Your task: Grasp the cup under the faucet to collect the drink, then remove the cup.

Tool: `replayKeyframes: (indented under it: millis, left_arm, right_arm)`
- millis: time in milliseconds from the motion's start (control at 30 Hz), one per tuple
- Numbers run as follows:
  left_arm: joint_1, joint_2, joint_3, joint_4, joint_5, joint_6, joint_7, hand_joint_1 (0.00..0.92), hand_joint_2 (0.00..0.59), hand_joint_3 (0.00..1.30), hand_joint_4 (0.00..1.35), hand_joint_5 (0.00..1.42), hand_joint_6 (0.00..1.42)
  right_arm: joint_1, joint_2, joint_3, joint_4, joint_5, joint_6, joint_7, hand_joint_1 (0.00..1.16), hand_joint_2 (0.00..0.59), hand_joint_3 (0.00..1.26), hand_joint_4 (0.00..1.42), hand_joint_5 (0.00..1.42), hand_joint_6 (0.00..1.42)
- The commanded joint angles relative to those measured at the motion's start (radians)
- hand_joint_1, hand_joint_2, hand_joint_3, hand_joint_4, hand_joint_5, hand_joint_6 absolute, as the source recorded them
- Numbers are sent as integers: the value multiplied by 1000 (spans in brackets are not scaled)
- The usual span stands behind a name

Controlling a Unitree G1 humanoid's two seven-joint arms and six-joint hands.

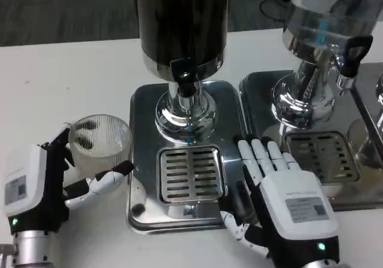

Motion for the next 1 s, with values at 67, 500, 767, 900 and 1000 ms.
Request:
replayKeyframes:
  millis: [67,500,767,900,1000]
  left_arm:
    - [13,13,-9,-68,27,-28,49,722,66,499,671,837,926]
    - [-6,-26,-79,-124,86,-40,19,735,63,500,671,837,926]
    - [-90,-78,-129,-30,86,-32,-25,734,59,500,671,833,926]
    - [-134,-101,-157,25,101,-19,-22,732,60,500,671,829,926]
    - [-155,-121,-179,68,117,-5,1,729,61,500,671,827,926]
  right_arm:
    - [-9,-8,-12,-9,7,-6,5,341,402,0,0,0,95]
    - [34,12,-26,-47,-23,56,-22,341,402,0,0,0,51]
    - [61,26,-28,-77,-35,91,-25,342,407,0,0,0,50]
    - [66,24,-29,-85,-32,91,-19,344,412,0,0,0,49]
    - [74,18,-26,-92,-35,87,-20,346,415,0,0,0,49]
